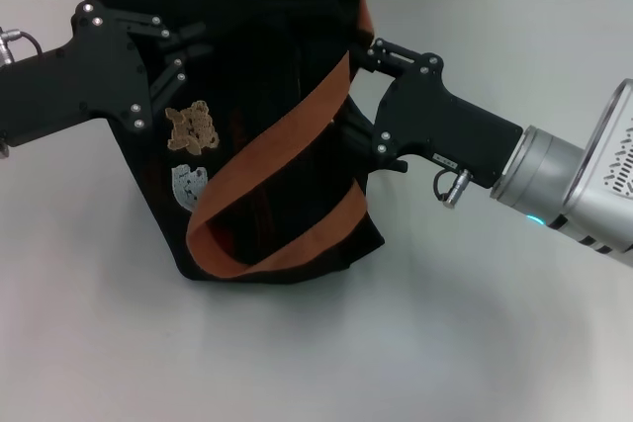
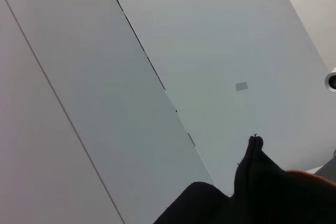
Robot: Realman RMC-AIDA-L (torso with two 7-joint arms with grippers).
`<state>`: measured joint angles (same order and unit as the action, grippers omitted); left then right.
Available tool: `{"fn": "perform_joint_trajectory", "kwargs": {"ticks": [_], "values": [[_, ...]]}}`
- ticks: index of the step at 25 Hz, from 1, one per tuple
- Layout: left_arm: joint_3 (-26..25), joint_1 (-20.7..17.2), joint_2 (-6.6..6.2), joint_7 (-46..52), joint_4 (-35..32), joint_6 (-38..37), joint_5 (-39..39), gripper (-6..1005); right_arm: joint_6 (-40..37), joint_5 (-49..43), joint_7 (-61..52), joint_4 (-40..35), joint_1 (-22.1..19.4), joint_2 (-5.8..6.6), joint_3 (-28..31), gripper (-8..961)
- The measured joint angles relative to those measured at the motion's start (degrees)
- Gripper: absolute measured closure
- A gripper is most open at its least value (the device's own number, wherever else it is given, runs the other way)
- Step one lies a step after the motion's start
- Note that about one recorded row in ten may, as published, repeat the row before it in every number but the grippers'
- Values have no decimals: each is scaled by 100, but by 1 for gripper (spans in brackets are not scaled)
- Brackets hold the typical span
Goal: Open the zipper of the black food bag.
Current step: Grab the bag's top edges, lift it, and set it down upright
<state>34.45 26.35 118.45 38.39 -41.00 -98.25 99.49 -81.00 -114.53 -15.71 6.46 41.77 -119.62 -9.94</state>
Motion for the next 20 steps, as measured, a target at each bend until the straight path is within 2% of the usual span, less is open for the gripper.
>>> {"fn": "perform_joint_trajectory", "kwargs": {"ticks": [2, 8, 10, 18, 20], "values": [[0, -6, 2, -37, 9, 3, -1, 930, 7, -1, -24, -2, 13, 0, 0, 404], [3, 4, 0, -70, 78, 15, -6, 930, 52, -134, -362, -69, 126, 1, 1, 540], [31, 4, 2, -105, 82, 27, -5, 930, 83, -237, -845, -227, 226, 3, 1, 585], [70, -15, 5, -148, 94, 46, 1, 930, 58, -248, -1423, -461, 245, 6, 61, 774], [71, -20, 3, -148, 104, 49, 1, 930, 69, -240, -1425, -490, 236, 8, 65, 772]]}}
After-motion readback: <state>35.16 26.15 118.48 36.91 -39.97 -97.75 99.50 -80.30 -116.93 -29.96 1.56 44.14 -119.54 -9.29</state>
